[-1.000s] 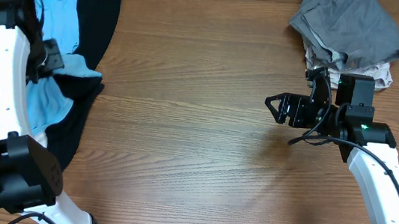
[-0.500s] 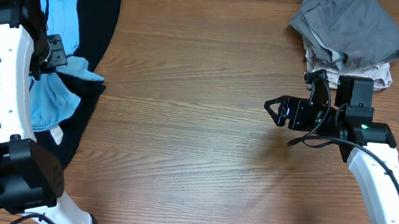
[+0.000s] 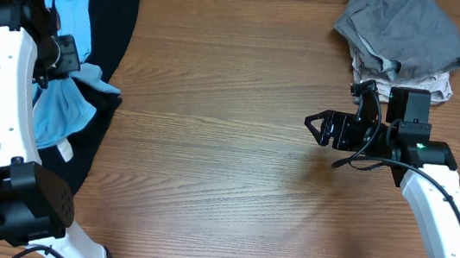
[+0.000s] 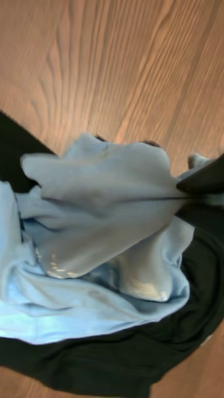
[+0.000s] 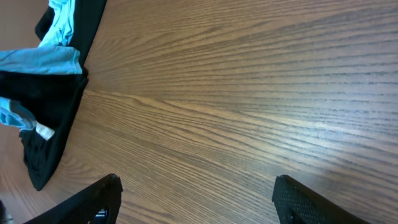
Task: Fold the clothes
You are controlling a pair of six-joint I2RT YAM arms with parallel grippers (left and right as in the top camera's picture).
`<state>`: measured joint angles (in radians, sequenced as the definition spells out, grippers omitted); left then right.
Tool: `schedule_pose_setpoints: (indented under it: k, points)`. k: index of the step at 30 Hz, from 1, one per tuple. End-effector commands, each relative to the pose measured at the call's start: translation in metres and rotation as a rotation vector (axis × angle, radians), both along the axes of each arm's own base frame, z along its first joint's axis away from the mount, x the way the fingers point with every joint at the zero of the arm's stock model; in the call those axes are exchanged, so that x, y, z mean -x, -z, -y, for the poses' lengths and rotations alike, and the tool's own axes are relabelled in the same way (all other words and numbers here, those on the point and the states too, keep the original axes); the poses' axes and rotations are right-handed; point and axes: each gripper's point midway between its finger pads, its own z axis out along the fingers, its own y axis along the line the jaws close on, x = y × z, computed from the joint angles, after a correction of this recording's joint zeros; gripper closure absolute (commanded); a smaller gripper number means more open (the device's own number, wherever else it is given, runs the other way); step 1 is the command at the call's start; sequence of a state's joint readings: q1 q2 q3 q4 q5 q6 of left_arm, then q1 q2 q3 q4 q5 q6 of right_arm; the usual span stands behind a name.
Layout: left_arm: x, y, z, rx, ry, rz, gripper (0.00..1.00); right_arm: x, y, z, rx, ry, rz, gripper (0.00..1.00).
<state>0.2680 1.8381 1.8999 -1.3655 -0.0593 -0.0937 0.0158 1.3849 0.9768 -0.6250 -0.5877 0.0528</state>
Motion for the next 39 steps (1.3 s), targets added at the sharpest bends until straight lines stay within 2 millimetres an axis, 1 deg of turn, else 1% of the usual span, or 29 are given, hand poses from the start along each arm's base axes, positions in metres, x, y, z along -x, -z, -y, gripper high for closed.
schedule_pose_setpoints:
  k: [1, 3, 5, 7, 11, 12, 14, 15, 16, 17, 18, 21, 24, 25, 26, 28, 32, 33, 36, 37, 39]
  points:
    - [-0.012, -0.055, 0.011, 0.022, 0.052, 0.164, 0.96, -0.008, -0.021, -0.005, -0.013, -0.013, 0.053, 0.18]
    - [-0.012, -0.068, 0.013, 0.024, 0.058, 0.187, 0.96, -0.009, -0.024, -0.004, -0.013, -0.013, 0.058, 0.19]
    - [-0.012, -0.079, 0.018, 0.036, 0.079, 0.212, 0.96, -0.009, -0.028, -0.004, -0.013, -0.013, 0.067, 0.26]
    - [-0.012, -0.094, 0.027, 0.06, 0.108, 0.247, 0.96, -0.009, -0.038, -0.004, -0.013, -0.013, 0.086, 0.37]
    - [-0.013, -0.118, 0.045, 0.065, 0.158, 0.299, 0.96, -0.009, -0.061, 0.002, 0.022, 0.014, 0.099, 0.38]
    - [-0.012, -0.122, 0.051, 0.067, 0.172, 0.301, 0.96, -0.008, -0.066, 0.004, 0.036, 0.024, 0.092, 0.38]
    - [-0.009, -0.121, 0.062, 0.075, 0.195, 0.286, 0.95, -0.006, -0.072, 0.006, 0.055, 0.032, 0.078, 0.38]
    - [-0.008, -0.12, 0.065, 0.078, 0.204, 0.277, 0.88, -0.004, -0.073, 0.004, 0.056, 0.022, 0.074, 0.38]
    - [-0.006, -0.118, 0.069, 0.082, 0.211, 0.267, 0.83, -0.002, -0.073, -0.001, 0.056, 0.009, 0.071, 0.37]
    - [-0.006, -0.117, 0.071, 0.084, 0.216, 0.262, 0.76, 0.001, -0.072, -0.007, 0.056, -0.009, 0.067, 0.33]
    - [-0.006, -0.116, 0.073, 0.086, 0.22, 0.258, 0.71, 0.004, -0.07, -0.017, 0.055, -0.04, 0.062, 0.29]
    - [-0.005, -0.115, 0.072, 0.082, 0.219, 0.251, 0.67, 0.01, -0.063, -0.046, 0.054, -0.124, 0.053, 0.21]
    - [-0.001, -0.11, 0.073, 0.086, 0.226, 0.224, 0.66, 0.008, -0.052, -0.062, 0.071, -0.154, 0.039, 0.17]
    - [0.002, -0.105, 0.073, 0.09, 0.232, 0.205, 0.66, 0.005, -0.048, -0.062, 0.076, -0.133, 0.023, 0.14]
    - [0.006, -0.091, 0.075, 0.099, 0.243, 0.153, 0.66, 0.0, -0.043, -0.059, 0.074, -0.109, 0.005, 0.06]
    - [0.012, -0.071, 0.075, 0.114, 0.248, 0.087, 0.66, -0.004, -0.041, -0.053, 0.073, -0.085, -0.005, 0.01]
    - [0.028, -0.017, 0.08, 0.16, 0.247, -0.077, 0.67, -0.01, -0.04, -0.037, 0.074, -0.042, -0.012, 0.0]
    - [0.032, 0.0, 0.083, 0.17, 0.249, -0.114, 0.67, -0.011, -0.039, -0.034, 0.075, -0.032, -0.014, 0.0]
    - [0.037, 0.041, 0.084, 0.187, 0.24, -0.172, 0.67, -0.013, -0.038, -0.026, 0.075, -0.011, -0.02, 0.0]
    - [0.039, 0.058, 0.084, 0.194, 0.232, -0.191, 0.67, -0.013, -0.039, -0.024, 0.076, -0.007, -0.02, 0.0]
    - [0.044, 0.08, 0.085, 0.2, 0.222, -0.216, 0.67, -0.014, -0.039, -0.024, 0.079, -0.01, -0.013, 0.0]
